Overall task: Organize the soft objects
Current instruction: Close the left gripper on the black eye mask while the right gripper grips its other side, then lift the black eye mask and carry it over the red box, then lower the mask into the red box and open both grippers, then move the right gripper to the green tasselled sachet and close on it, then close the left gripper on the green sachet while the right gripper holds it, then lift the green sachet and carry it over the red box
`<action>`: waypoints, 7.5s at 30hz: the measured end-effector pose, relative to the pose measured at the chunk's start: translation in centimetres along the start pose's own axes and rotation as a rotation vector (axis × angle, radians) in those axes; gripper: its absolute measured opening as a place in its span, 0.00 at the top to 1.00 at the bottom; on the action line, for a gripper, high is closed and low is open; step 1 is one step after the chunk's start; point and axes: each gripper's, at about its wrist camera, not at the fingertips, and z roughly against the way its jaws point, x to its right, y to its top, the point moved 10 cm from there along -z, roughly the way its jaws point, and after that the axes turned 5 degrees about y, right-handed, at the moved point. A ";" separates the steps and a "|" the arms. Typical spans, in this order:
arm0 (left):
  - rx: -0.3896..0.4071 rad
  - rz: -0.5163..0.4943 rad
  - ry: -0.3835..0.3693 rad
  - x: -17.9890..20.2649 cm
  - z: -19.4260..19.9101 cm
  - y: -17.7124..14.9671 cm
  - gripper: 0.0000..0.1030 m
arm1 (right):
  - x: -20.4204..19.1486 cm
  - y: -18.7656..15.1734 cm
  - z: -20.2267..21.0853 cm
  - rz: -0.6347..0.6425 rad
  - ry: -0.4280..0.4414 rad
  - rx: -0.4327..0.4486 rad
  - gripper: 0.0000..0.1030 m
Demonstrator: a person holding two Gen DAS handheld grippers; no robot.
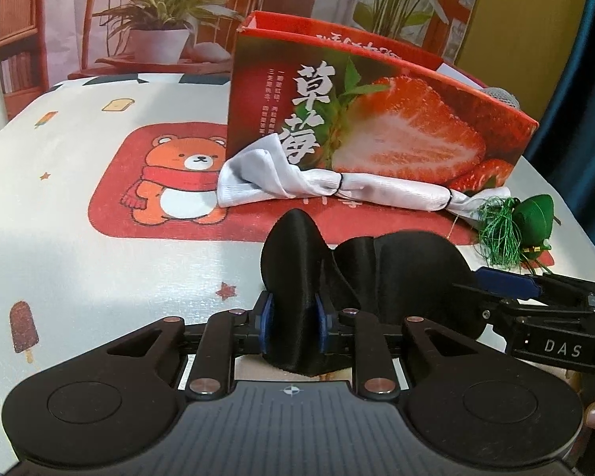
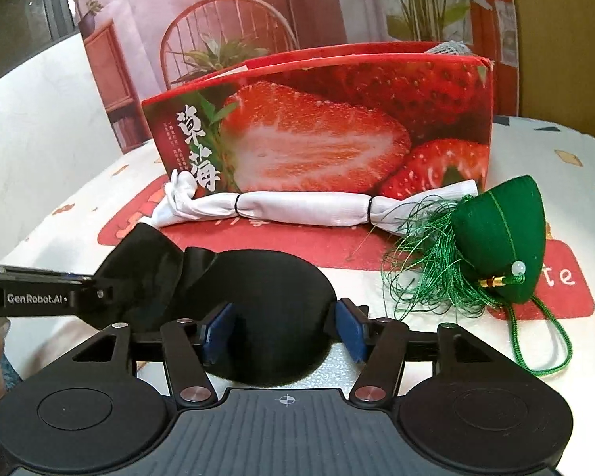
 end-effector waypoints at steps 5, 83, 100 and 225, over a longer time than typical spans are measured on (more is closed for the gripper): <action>-0.001 -0.011 -0.009 0.4 -0.1 -0.1 0.77 | -0.1 0.1 0.0 -0.041 0.048 0.013 0.49; 0.316 -0.162 0.047 2.2 -2.1 23.2 0.34 | 8.2 22.0 -2.6 0.053 -0.146 0.237 0.50; 0.318 -0.032 0.009 1.2 3.0 14.9 0.33 | 8.5 17.2 7.9 0.061 -0.138 0.461 0.49; 0.522 0.065 -0.295 7.1 11.2 25.6 0.51 | -9.6 27.5 6.9 0.534 0.161 0.441 0.43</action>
